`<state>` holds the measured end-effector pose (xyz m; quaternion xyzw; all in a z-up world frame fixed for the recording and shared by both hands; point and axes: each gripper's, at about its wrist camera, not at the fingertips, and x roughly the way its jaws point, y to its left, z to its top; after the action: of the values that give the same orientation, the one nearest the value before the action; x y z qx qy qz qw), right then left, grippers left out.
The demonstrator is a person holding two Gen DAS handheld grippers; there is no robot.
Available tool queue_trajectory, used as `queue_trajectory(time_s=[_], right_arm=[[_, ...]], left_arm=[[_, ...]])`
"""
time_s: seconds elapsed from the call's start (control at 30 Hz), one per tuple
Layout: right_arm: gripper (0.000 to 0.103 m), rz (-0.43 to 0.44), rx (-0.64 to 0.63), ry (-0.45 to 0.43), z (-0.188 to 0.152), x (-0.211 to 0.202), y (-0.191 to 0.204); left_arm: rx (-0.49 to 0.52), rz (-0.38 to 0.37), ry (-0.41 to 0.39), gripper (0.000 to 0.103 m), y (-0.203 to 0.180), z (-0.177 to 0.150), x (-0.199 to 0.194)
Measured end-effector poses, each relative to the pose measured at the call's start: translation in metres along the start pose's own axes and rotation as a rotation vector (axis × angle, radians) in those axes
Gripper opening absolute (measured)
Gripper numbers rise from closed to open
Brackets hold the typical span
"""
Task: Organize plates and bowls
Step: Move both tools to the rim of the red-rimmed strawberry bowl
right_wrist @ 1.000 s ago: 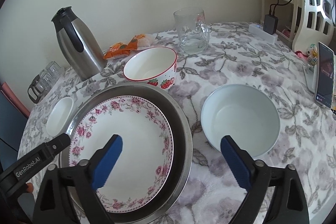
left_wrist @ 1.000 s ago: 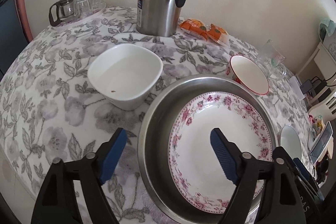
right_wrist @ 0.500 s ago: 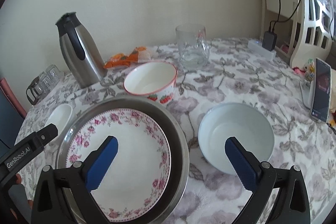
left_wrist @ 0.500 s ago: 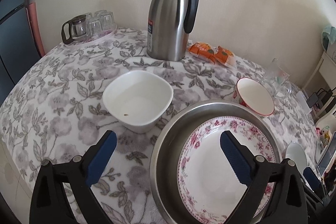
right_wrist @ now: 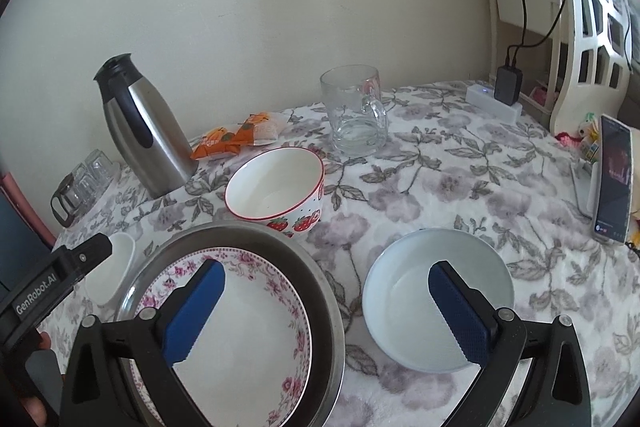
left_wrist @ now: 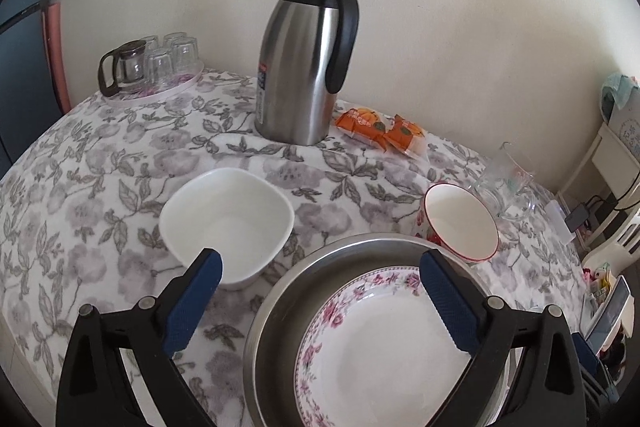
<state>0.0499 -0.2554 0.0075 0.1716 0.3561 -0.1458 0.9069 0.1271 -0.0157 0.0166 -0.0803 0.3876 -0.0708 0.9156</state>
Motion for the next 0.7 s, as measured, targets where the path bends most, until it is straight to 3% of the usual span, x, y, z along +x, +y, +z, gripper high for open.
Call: queue_trajectory(time_s=[0.4, 0.53, 0.7], right_arm=[[0.103, -0.041, 0.077, -0.054, 0.030, 0.007, -0.023], [0.103, 0.014, 0.087, -0.054, 0.038, 0.013, -0.024], [0.103, 0.032, 0.066, -0.043, 0.044, 0.027, -0.015]], left_arm=[[0.015, -0.068, -0.075, 0.099, -0.019, 0.020, 0.005], [0.010, -0.088, -0.051, 0.099, -0.024, 0.026, 0.017], [0.036, -0.145, 0.035, 0.099, -0.039, 0.030, 0.038]])
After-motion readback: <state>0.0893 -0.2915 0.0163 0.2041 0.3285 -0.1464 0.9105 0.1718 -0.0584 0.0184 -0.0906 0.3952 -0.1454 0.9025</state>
